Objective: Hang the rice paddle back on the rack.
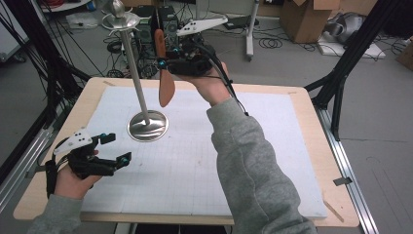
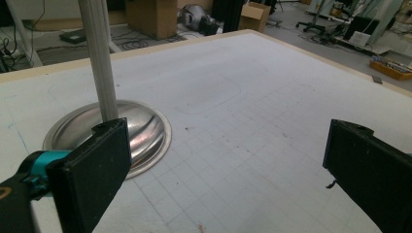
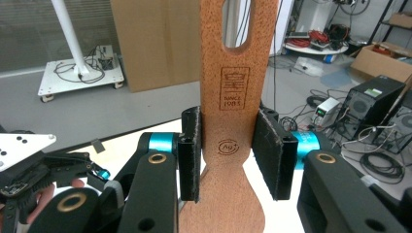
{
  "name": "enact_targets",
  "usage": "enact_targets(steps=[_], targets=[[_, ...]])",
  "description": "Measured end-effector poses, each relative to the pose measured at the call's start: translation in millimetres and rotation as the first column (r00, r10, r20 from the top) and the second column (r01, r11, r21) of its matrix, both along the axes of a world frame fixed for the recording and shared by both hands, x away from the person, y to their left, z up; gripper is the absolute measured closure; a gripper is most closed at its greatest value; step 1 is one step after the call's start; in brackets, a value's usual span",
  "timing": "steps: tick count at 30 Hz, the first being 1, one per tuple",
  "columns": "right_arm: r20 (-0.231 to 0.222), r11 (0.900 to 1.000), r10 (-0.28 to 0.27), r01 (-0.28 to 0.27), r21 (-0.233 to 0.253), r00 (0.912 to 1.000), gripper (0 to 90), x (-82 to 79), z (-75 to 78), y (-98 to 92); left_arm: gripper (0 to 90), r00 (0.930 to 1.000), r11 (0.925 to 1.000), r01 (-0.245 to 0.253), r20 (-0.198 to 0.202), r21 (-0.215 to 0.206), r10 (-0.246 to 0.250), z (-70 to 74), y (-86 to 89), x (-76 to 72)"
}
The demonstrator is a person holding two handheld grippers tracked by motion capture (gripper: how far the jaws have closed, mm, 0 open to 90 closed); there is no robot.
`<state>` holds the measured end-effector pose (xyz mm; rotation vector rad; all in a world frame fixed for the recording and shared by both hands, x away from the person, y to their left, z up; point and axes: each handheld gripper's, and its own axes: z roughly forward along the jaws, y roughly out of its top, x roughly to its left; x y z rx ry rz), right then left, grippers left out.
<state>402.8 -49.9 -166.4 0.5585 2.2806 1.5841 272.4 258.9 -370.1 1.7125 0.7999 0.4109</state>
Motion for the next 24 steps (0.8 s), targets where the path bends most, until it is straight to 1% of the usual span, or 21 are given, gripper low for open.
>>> enact_targets(steps=[1,5,11,15,18,21,24], targets=[[0.001,1.0,-0.004,0.004,-0.001,1.0,64.5,-0.4,0.7,1.8,4.0,1.0,1.0,0.0,-0.003,-0.001,0.0,-0.2,-0.3,0.0],[0.03,0.999,-0.035,0.036,-0.007,0.9989,64.5,-1.1,0.6,8.3,4.1,1.0,1.0,0.007,-0.005,0.006,-0.007,-0.3,-2.1,-1.7],[0.019,0.999,-0.036,0.036,0.0,0.9992,64.5,2.1,0.6,17.5,4.1,1.0,1.0,0.002,0.001,0.001,-0.002,1.4,-1.7,-4.1],[0.018,0.999,-0.037,0.037,0.02,0.9991,64.5,2.5,1.3,23.4,4.1,1.0,1.0,-0.001,0.009,-0.001,0.001,3.0,-0.6,-5.1],[0.028,0.998,-0.058,0.057,0.029,0.9979,64.5,4.8,0.8,26.6,4.0,1.0,1.0,-0.002,0.009,0.0,0.002,3.3,-0.1,-5.4],[0.028,0.997,-0.063,0.062,0.044,0.9976,64.5,6.6,0.7,28.5,4.1,1.0,1.0,-0.003,0.006,0.0,0.003,2.6,0.0,-4.8],[0.03,0.997,-0.06,0.059,0.044,0.9977,64.5,7.0,0.4,30.8,4.0,1.0,1.0,0.0,0.003,-0.001,0.0,1.7,-0.2,-4.1]])
